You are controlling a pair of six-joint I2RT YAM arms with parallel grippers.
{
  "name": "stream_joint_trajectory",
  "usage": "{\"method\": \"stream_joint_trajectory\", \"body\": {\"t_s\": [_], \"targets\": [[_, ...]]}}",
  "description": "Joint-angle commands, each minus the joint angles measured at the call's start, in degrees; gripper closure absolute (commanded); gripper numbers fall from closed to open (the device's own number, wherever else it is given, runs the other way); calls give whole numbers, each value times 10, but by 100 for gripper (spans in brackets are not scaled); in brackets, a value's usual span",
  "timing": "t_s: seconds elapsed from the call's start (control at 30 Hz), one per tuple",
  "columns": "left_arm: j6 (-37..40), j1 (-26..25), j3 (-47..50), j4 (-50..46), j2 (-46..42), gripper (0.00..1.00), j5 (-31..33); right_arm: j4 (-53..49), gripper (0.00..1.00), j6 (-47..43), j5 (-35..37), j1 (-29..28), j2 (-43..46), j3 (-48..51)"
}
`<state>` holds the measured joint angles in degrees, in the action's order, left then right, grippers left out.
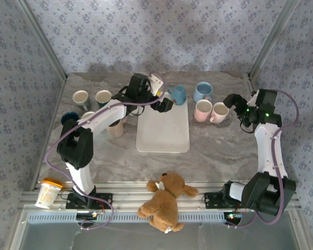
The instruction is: Turn the mug right side up
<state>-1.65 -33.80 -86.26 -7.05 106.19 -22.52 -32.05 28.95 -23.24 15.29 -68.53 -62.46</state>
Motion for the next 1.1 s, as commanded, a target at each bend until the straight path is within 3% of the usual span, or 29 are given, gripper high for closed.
{"method": "stream_joint_trajectory", "body": {"t_s": [0.0, 0.33, 0.57, 1.07], "targets": [[-30, -10, -60, 0, 43, 1, 48, 26, 0, -58, 12, -2, 35, 8], [-72, -40, -259, -94, 197, 1, 150, -36, 0, -44, -24, -3, -2, -14], [-71, -45, -357, -129, 272, 1, 175, -39, 0, 1, -62, -8, -30, -24], [-27, -45, -485, -148, 391, 5, 189, -52, 0, 30, -72, -29, -33, -35]]}}
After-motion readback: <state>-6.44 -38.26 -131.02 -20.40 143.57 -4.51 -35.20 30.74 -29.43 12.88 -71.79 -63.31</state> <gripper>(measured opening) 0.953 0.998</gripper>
